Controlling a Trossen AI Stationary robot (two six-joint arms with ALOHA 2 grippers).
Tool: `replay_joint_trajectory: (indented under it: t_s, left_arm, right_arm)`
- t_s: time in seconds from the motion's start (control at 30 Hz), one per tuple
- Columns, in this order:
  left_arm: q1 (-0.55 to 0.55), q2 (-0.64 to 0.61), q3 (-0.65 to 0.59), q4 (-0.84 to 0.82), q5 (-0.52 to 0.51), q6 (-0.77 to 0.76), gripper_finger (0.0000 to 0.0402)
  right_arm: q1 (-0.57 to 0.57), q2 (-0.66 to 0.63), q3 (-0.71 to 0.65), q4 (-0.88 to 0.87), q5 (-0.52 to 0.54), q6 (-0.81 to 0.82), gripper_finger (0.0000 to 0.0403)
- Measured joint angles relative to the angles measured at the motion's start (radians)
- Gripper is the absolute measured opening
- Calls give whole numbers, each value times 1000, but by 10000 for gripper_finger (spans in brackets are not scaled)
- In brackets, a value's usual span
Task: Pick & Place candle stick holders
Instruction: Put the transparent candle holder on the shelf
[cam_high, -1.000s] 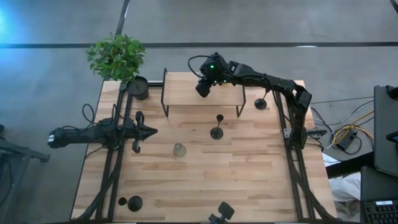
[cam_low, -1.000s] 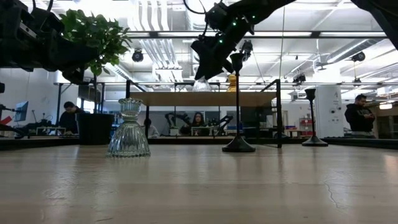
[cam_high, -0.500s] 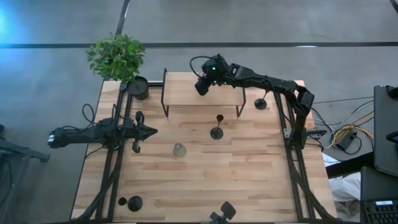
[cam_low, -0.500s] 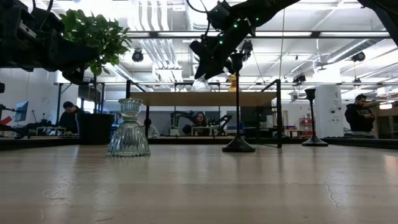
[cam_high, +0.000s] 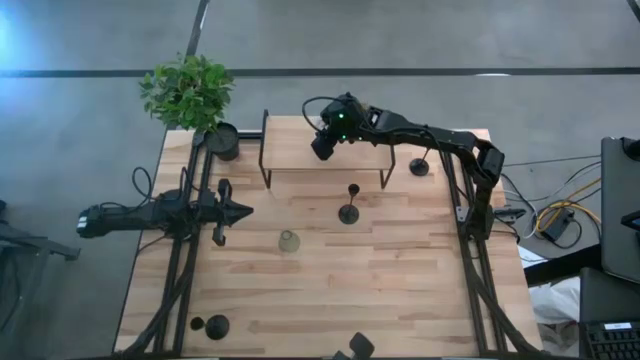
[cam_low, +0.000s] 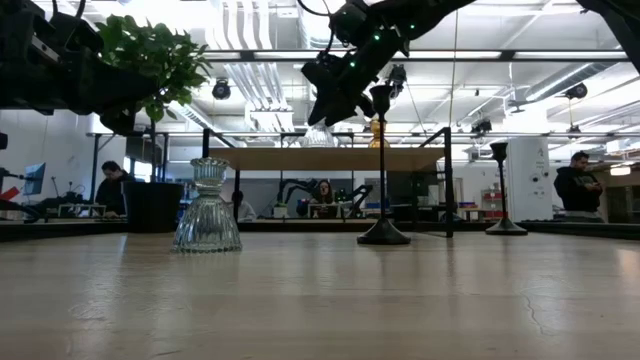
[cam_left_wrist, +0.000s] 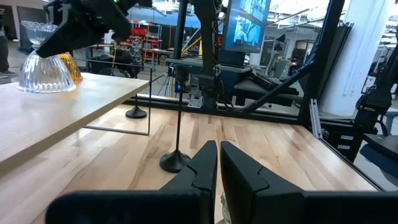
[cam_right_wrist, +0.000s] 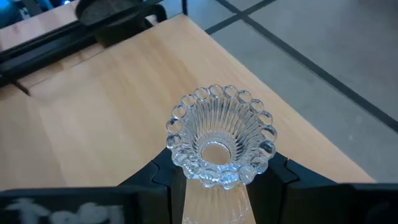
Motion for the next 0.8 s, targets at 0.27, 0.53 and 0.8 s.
replay_joint_trajectory:
  t_s: [0.27, 0.53, 0.8]
  left_arm:
    - [0, 0, 0, 0, 0, 0, 26]
    - [0, 0, 0, 0, 0, 0, 26]
    - [0, 0, 0, 0, 0, 0, 26]
  right_arm:
    - [74, -7, 14, -8, 233, 154, 118]
    - [135, -15, 35, -64, 477, 418, 118]
    - [135, -12, 31, -60, 525, 509, 118]
